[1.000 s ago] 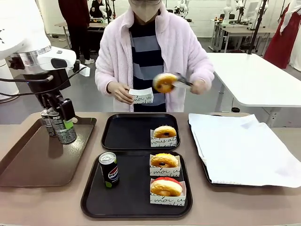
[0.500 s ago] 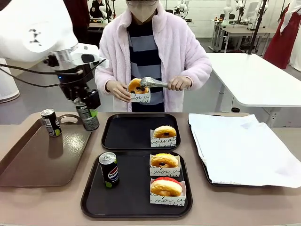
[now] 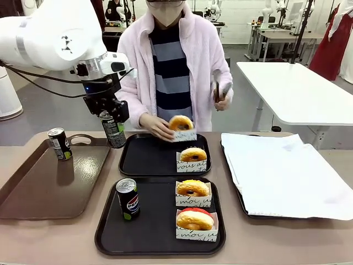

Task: Set up donuts and drinks on trays.
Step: Pick up one Pepsi coke from the Handle tray and place it on the Flat Tray without a Pepsi coke.

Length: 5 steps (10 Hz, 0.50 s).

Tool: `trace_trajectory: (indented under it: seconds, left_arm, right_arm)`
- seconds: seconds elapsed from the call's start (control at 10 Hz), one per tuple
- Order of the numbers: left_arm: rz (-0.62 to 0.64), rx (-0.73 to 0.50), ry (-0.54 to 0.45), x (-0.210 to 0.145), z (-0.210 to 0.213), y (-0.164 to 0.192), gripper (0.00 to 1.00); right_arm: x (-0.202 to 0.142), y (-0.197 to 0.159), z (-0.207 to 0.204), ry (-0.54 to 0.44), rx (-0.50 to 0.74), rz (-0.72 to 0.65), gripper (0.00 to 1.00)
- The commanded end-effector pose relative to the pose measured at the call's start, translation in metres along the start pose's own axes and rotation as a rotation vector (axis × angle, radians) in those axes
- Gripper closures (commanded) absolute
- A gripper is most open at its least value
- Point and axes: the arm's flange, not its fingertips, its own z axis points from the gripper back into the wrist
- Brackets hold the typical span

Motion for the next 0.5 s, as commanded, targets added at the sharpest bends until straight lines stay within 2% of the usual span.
trace_trajectory:
  seconds: [0.0,0.2,0.4]
  left_arm:
    - [-0.025,-0.003,0.033,-0.043,0.035,0.009,0.41]
    - [-0.070,0.016,0.010,-0.070,0.048,0.009,0.41]
    - [-0.057,0.026,0.033,-0.059,0.042,0.009,0.41]
  right_arm:
    - [0.001,0.001,0.001,-0.009,0.020,0.011,0.00]
    - [0.001,0.001,0.001,-0.009,0.020,0.011,0.00]
    - [0.001,0.001,0.001,-0.009,0.020,0.011,0.00]
